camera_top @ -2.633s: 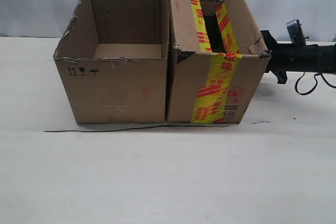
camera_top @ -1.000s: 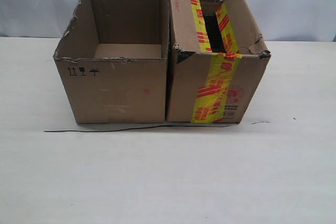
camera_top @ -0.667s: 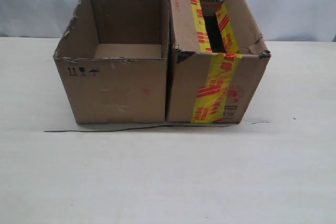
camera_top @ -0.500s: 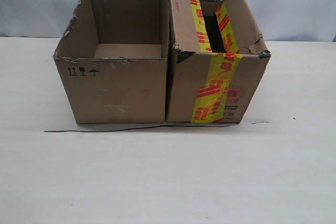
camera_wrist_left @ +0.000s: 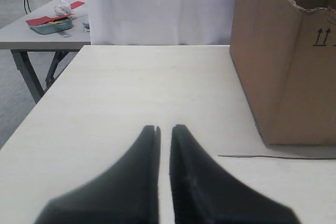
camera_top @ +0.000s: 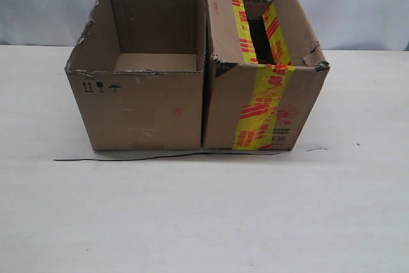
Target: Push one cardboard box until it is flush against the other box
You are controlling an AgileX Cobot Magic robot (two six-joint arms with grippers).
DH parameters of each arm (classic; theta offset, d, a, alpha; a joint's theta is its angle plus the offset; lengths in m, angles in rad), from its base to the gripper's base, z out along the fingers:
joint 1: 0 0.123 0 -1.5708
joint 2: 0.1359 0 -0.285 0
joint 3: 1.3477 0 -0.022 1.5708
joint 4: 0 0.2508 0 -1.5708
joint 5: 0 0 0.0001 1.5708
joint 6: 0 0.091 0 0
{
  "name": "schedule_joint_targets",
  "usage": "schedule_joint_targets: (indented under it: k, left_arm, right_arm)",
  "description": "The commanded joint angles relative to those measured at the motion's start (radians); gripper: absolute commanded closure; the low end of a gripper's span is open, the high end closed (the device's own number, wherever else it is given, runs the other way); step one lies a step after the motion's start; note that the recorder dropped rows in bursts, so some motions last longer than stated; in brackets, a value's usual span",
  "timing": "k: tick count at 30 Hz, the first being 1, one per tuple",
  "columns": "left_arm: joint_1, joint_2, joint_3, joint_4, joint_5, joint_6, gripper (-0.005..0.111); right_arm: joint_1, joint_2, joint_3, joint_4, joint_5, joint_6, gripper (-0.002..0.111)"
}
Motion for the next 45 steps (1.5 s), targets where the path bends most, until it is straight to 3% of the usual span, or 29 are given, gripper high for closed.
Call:
schedule_joint_targets:
  k: [1,3,10,45]
  left_arm:
    - [-0.001,-0.001,0.002,0.005,-0.016,-0.004,0.107]
    - [-0.001,-0.001,0.002,0.005,-0.016,-0.004,0.107]
    - [-0.001,-0.001,0.002,0.005,-0.016,-0.004,0.107]
    - [-0.001,-0.001,0.002,0.005,-0.016,-0.004,0.107]
  right_arm:
    - [-0.001,-0.117,0.123,-0.240,-0.030,0.182,0.108]
    - [-0.020,-0.167,0.172,-0.310,-0.030,0.270,0.108]
    - [-0.116,-0.235,0.272,-0.320,-0.062,0.278,0.108]
    - [-0.118,-0.235,0.272,-0.315,-0.069,0.274,0.108]
